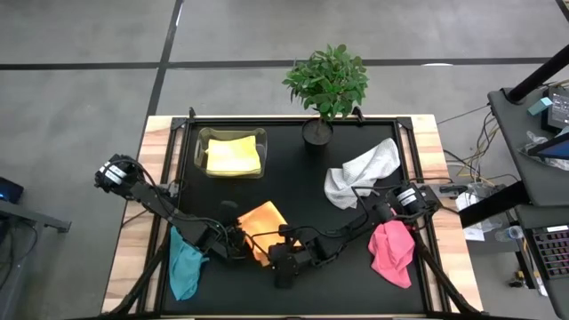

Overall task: Fold microfiber towels
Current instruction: Fold the orange towel

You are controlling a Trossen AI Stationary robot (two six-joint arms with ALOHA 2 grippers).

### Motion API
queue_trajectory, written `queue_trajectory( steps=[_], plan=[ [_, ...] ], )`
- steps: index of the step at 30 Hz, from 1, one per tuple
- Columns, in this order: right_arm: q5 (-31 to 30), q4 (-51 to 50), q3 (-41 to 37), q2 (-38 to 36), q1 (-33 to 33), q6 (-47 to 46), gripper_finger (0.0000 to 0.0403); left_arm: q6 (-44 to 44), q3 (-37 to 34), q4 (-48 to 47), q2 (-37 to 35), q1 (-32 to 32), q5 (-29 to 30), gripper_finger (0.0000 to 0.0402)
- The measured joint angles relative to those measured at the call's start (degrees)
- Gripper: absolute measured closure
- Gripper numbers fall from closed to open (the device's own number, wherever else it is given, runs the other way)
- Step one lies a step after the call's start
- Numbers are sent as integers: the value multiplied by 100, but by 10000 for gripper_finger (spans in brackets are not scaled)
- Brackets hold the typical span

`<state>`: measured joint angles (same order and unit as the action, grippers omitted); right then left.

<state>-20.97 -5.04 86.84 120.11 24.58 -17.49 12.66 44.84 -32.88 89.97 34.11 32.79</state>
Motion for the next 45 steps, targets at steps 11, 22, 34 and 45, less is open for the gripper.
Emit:
queue_trajectory(
  steps=[11,22,34,45],
  plan=[
    [-1,-131,-5,-60,2,159,390,-605,191,22,-56,-42,881,401],
    [-28,-654,-5,-421,33,52,390,-1012,372,303,-118,-868,1703,401],
    [8,-121,-5,5,55,-126,390,-705,-190,441,-118,-935,1032,402],
    [810,441,1,165,-40,29,390,-403,-251,317,-118,-942,30,383]
  ],
)
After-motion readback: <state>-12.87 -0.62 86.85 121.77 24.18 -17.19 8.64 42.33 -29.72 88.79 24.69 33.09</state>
